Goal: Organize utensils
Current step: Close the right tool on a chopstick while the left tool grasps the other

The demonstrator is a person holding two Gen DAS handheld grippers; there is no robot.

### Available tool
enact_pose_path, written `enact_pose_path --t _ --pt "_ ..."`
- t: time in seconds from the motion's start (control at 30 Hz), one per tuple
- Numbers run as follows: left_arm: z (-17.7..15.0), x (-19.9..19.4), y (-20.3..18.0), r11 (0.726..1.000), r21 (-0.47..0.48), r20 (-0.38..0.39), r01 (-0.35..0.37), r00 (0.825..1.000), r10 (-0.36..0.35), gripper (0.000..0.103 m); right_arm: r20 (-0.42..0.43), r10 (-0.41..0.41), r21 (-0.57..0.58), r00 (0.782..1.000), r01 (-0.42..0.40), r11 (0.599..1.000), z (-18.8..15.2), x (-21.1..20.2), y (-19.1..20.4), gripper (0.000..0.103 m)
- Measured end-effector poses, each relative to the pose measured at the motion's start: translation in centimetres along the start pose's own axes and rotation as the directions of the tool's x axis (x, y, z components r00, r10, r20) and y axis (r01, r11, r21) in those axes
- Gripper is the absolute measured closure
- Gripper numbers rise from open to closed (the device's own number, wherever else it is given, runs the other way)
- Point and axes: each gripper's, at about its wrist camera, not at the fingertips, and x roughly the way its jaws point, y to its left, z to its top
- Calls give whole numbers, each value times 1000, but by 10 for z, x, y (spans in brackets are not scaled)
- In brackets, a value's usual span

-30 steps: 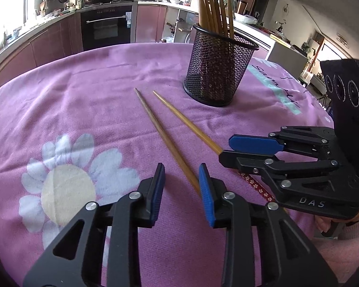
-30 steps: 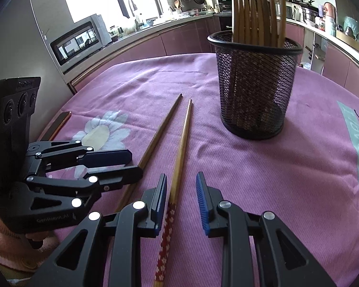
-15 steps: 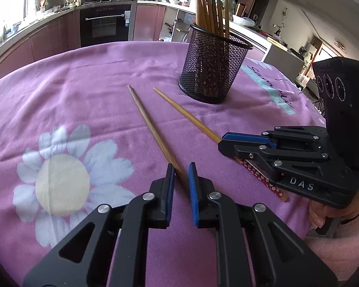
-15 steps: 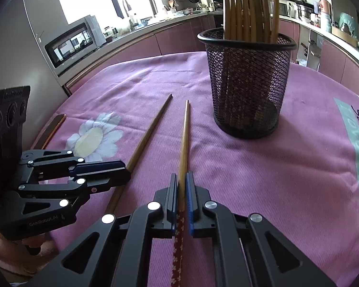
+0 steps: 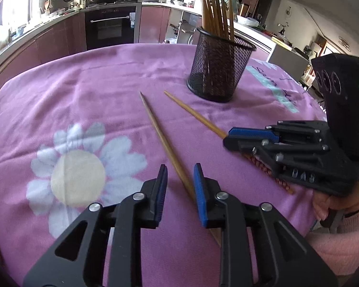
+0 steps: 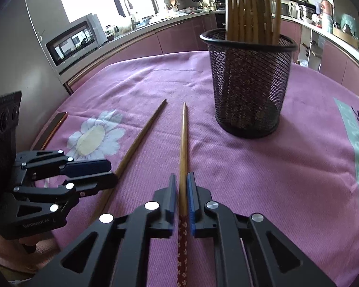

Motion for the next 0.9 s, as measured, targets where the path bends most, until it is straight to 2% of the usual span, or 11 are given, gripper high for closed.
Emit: enact_pose_path --t 0.13,0.43,0.67,0.9 --pt "8 8 0 1000 3 2 -24 1000 24 79 -1 -32 -32 999 32 999 7 7 5 84" --pt "21 24 3 998 4 -8 -57 998 57 80 -8 -74 -82 997 73 994 20 20 13 84" --pt "25 29 -1 997 15 -2 -77 997 77 82 -8 -80 -76 997 79 994 23 22 11 94" --pt "25 30 0 997 -2 1 -79 997 79 89 -8 -70 -65 998 69 995 23 22 10 98"
